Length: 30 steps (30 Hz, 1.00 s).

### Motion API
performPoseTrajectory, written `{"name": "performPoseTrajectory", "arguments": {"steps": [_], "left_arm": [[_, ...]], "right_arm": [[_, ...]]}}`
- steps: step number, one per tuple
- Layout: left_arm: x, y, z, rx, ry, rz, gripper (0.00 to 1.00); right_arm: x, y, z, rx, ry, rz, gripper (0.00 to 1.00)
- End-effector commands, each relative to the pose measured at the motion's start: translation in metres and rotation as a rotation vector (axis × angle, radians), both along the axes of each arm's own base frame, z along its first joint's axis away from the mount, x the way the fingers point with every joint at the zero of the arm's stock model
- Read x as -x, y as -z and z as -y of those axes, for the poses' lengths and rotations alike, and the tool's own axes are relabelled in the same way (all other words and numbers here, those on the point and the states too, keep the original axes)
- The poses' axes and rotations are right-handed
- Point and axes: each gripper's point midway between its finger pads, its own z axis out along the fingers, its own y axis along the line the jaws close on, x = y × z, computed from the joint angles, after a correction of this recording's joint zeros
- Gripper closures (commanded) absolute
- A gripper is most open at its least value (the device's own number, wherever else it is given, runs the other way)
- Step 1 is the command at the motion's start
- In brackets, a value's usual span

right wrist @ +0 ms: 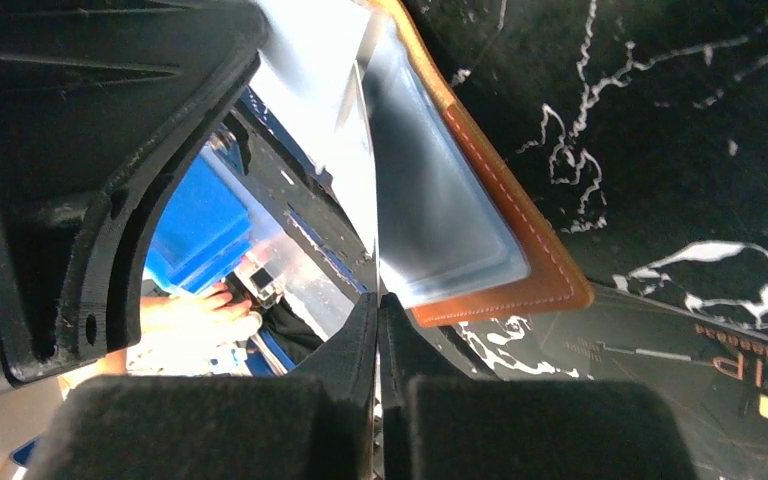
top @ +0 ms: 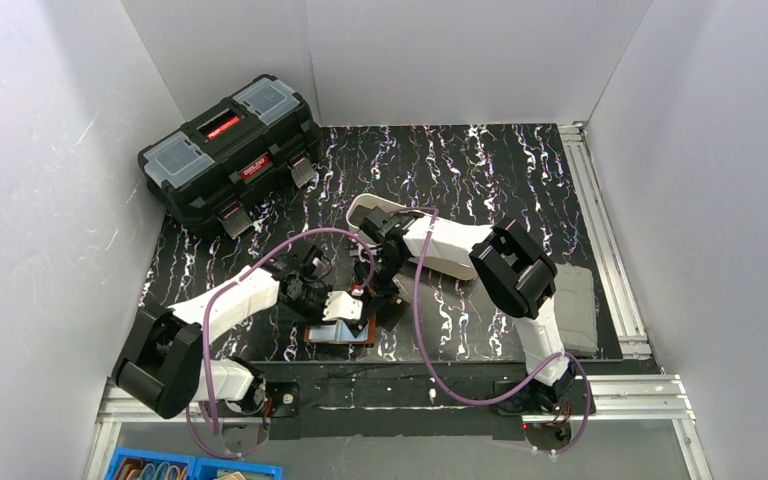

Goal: Put the credit cards into the card holder
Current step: Insert the credit card into the card holder.

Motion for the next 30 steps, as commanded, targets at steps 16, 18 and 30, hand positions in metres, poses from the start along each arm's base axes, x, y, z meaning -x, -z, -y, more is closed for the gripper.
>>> {"name": "performPoseTrajectory", "arguments": {"steps": [16,18,30], "left_arm": [[0.009,0.0,-0.003,-0.003,0.014,-0.007,0.81],[0.009,0.0,-0.004,-0.008,0.013,-0.007,0.81],[0.012,-0.001,-0.005,-0.013,0.018,-0.022,0.83]], "right_arm": [[0.006,-0.001,-0.01,-0.098,-0.012,-0.023,0.99],[0.002,0.0,-0.012,-0.095,-0.005,-0.018,0.99],[-0.02,0.018,-0.022,-0.061,0.045,0.04,0.99]]}}
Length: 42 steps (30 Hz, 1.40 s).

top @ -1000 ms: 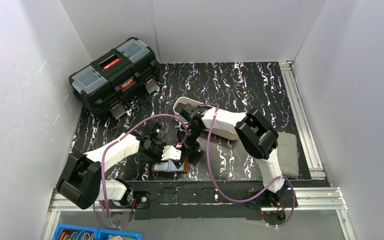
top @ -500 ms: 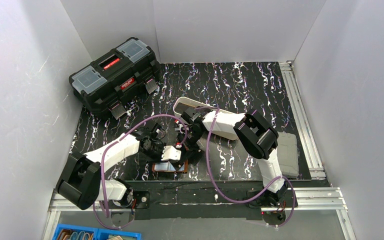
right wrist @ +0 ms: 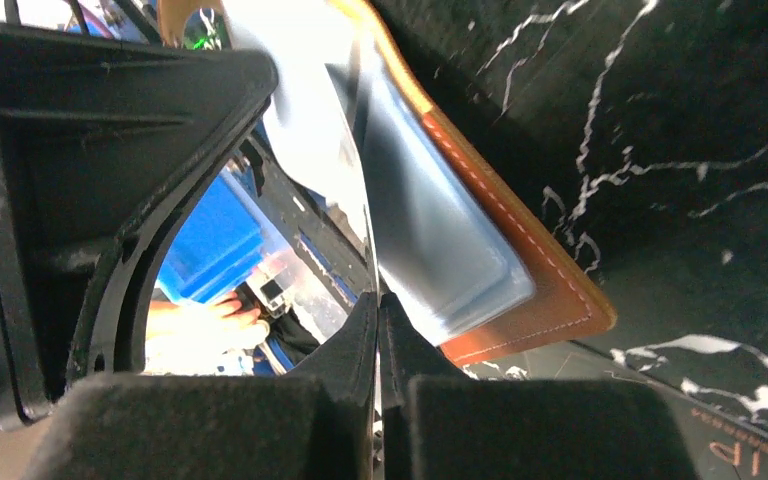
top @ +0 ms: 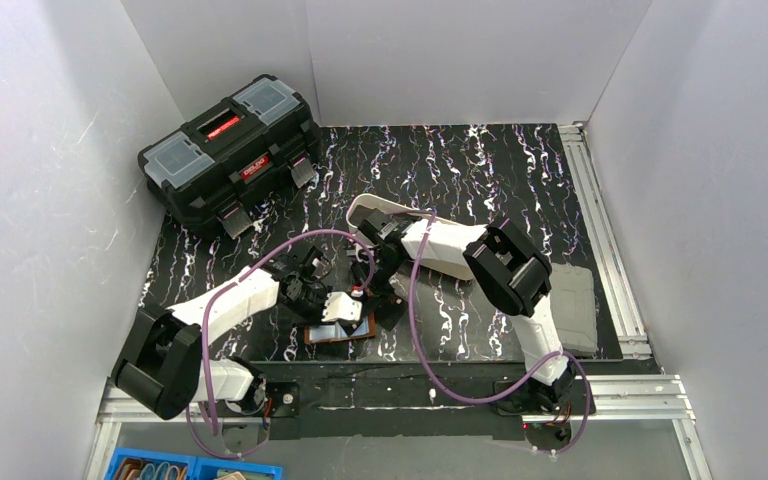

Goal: Put the credit cards into the card holder
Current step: Insert the credit card into the card holder.

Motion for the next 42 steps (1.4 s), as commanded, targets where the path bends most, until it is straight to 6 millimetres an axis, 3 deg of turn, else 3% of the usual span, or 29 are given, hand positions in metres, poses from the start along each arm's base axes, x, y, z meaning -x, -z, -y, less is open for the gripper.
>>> {"name": "performPoseTrajectory", "arguments": {"steps": [1,24,26,31,42], "left_arm": [[0.009,-0.002,-0.002,-0.001,0.018,-0.022,0.83],[0.011,-0.004,-0.003,-0.018,0.015,-0.057,0.86],[0.01,-0.006,-0.001,-0.016,0.01,-0.059,0.86],[0.009,-0.012,0.002,-0.004,-0.028,-0.071,0.88],[0.015,-0.013,0.001,-0.008,-0.112,-0.102,0.89]], "right_arm": [[-0.017,0.011,-0.008,0.014,0.034,0.048,0.99],[-0.032,0.015,-0.021,-0.002,0.068,0.117,0.99],[-0.031,0.015,-0.02,-0.001,0.066,0.123,0.95],[-0.028,0.012,-0.02,0.0,0.05,0.146,0.75],[-0.023,0.002,-0.026,0.03,-0.004,0.228,0.71]]}}
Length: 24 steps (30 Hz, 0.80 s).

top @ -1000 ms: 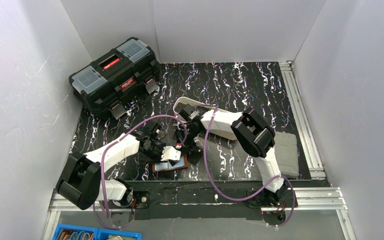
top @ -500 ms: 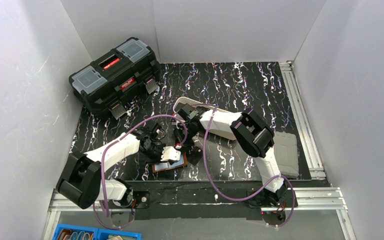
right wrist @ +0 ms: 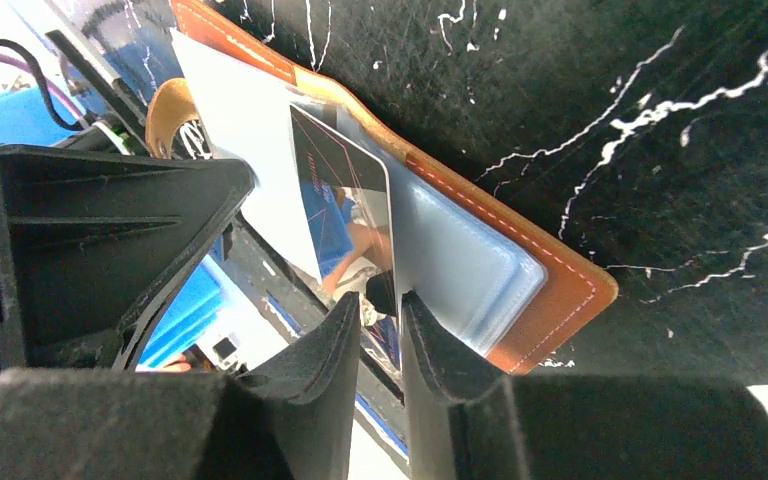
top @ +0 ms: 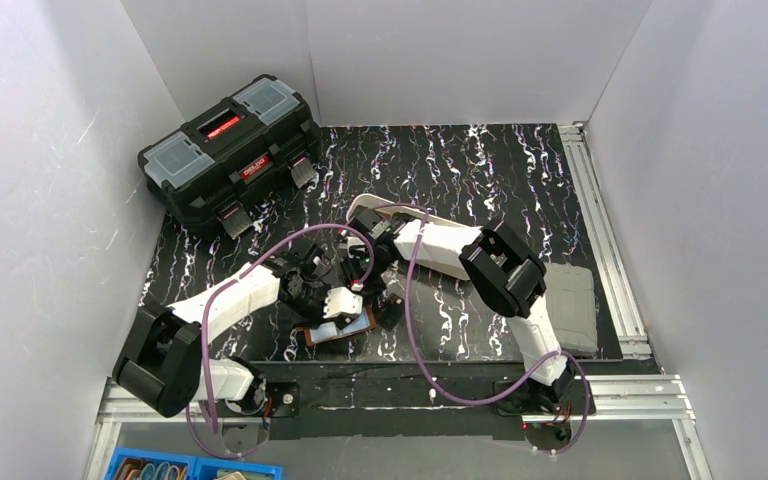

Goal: Put the credit cards into the card holder
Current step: Insert the credit card into the card holder.

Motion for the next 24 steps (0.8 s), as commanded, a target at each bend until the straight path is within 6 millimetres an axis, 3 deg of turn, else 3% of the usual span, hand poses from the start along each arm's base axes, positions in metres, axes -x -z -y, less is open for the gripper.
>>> {"name": "performPoseTrajectory", "arguments": {"steps": [1,13,20,24], "left_arm": [[0.006,-0.008,0.004,0.019,-0.03,-0.027,0.89],[0.0,-0.014,0.011,0.044,-0.16,-0.027,0.92],[0.009,-0.016,0.008,0.04,-0.151,-0.054,0.92],[0.011,-0.017,0.006,0.036,-0.147,-0.055,0.92]], "right_arm": [[0.002,-0.011,-0.008,0.016,-0.043,0.077,0.71],[0.012,-0.01,-0.009,0.07,-0.093,0.138,0.72],[-0.007,-0.002,-0.01,0.119,-0.035,0.211,0.86],[-0.007,0.001,-0.019,0.092,-0.033,0.195,0.92]]}}
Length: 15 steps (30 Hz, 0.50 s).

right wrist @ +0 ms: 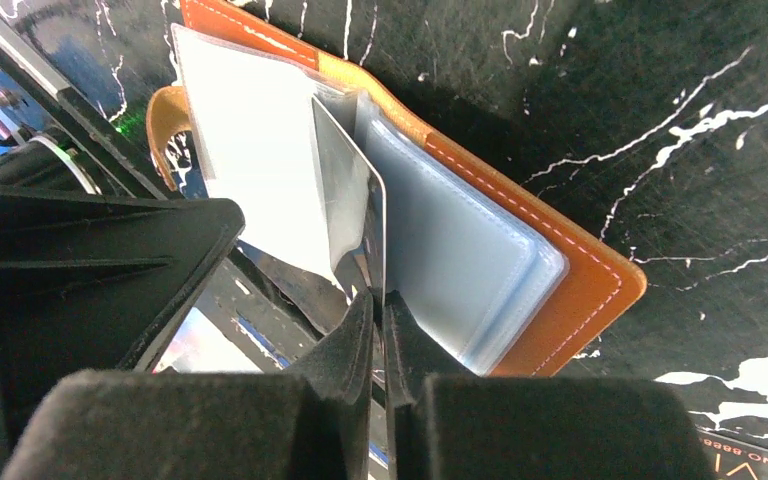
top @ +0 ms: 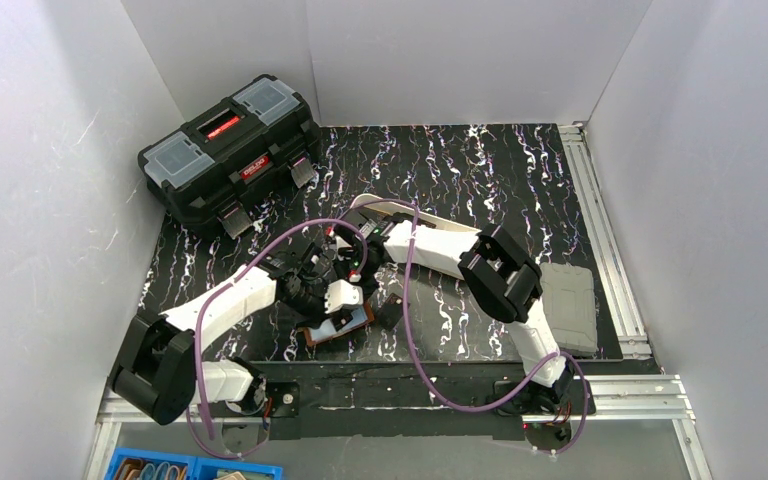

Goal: Put the credit cards into the card holder
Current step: Insert the credit card into the card holder.

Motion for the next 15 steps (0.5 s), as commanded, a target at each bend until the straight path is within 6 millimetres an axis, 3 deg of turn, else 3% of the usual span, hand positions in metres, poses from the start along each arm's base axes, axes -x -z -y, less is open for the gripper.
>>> {"name": "performPoseTrajectory", "arguments": {"steps": [1,15], "left_arm": [[0.009,-0.008,0.001,0.017,0.006,-0.019,0.92],[0.013,0.0,-0.004,-0.007,0.016,-0.033,0.92]], "right_arm": [[-0.009,0.005,-0.013,-0.009,0.005,0.038,0.92],[0.002,0.014,-0.01,-0.02,-0.033,-0.011,0.84]]}}
